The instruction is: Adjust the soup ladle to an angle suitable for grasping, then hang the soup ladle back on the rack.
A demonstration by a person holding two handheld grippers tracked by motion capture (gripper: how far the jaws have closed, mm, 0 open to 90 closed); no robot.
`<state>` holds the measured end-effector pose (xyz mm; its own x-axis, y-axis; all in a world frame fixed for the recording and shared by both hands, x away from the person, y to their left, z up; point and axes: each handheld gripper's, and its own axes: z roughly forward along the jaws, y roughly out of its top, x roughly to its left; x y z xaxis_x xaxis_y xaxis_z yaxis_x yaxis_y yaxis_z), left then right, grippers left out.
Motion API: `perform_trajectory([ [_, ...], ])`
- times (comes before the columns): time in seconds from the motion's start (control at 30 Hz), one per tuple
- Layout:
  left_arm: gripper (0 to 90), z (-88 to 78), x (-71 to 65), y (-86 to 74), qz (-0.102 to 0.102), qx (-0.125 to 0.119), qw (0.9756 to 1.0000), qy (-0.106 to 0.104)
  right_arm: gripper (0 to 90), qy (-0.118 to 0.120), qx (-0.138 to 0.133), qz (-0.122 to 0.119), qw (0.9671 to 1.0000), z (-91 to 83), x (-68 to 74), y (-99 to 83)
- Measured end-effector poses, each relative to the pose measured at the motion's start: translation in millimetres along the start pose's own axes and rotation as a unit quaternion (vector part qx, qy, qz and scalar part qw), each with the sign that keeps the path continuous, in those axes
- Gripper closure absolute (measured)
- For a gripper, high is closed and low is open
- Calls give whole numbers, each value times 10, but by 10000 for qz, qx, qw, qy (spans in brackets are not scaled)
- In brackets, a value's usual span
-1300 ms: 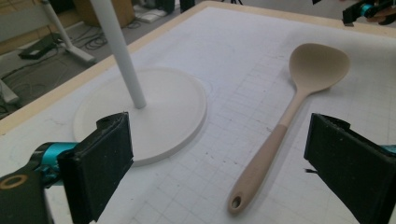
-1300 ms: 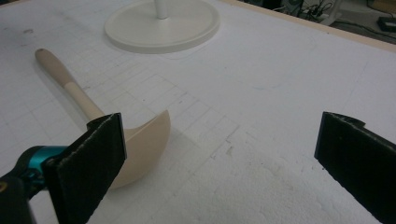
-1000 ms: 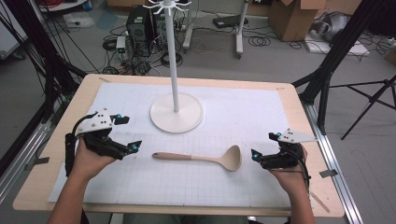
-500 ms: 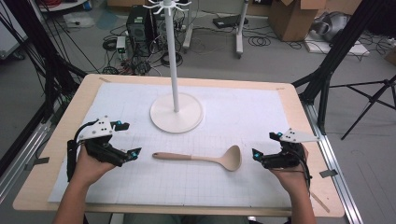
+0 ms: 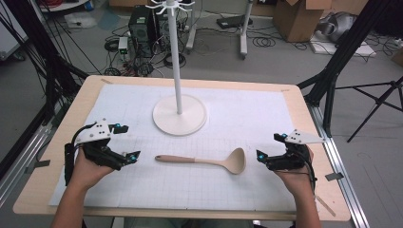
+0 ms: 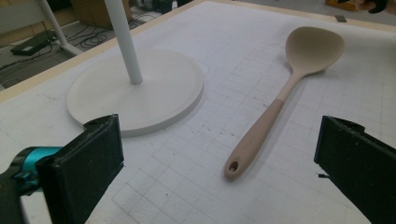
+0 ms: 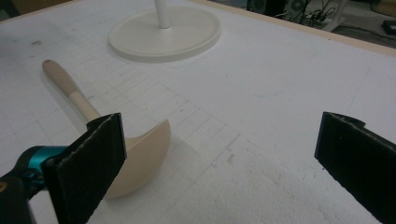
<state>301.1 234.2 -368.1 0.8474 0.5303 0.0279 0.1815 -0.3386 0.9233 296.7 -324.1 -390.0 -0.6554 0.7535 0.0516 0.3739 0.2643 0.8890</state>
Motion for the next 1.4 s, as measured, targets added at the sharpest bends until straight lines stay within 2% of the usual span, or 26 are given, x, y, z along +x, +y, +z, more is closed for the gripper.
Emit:
perform_trajectory([
  [0.27, 17, -9, 16, -4, 111, 24, 9999, 121, 5, -43, -11, 6, 10000, -21, 1, 2],
  [0.63, 17, -92, 33, -6, 86, -43, 9997, 215, 5, -23, -13, -74, 10000, -29, 33, 62],
  [0.9, 17, -186, 55, -23, 69, -59, 9994, 323, 4, 190, 75, -414, 9989, 80, 129, 275],
  [1.03, 17, -228, 68, -27, 66, -62, 9993, 360, 4, 276, 141, -486, 9983, 132, 178, 353],
  [1.07, 17, -237, 69, -29, 48, -74, 9993, 370, 4, 334, 170, -599, 9975, 173, 216, 415],
  [1.23, 17, -266, 84, -30, 58, -73, 9993, 369, 5, 442, 295, -772, 9956, 281, 309, 554],
  [1.3, 17, -261, 81, -27, 57, -56, 9993, 369, 4, 489, 418, -983, 9931, 397, 394, 654],
  [1.4, 17, -258, 78, -19, 107, -22, 9993, 368, 4, 547, 479, -1062, 9917, 475, 444, 713],
])
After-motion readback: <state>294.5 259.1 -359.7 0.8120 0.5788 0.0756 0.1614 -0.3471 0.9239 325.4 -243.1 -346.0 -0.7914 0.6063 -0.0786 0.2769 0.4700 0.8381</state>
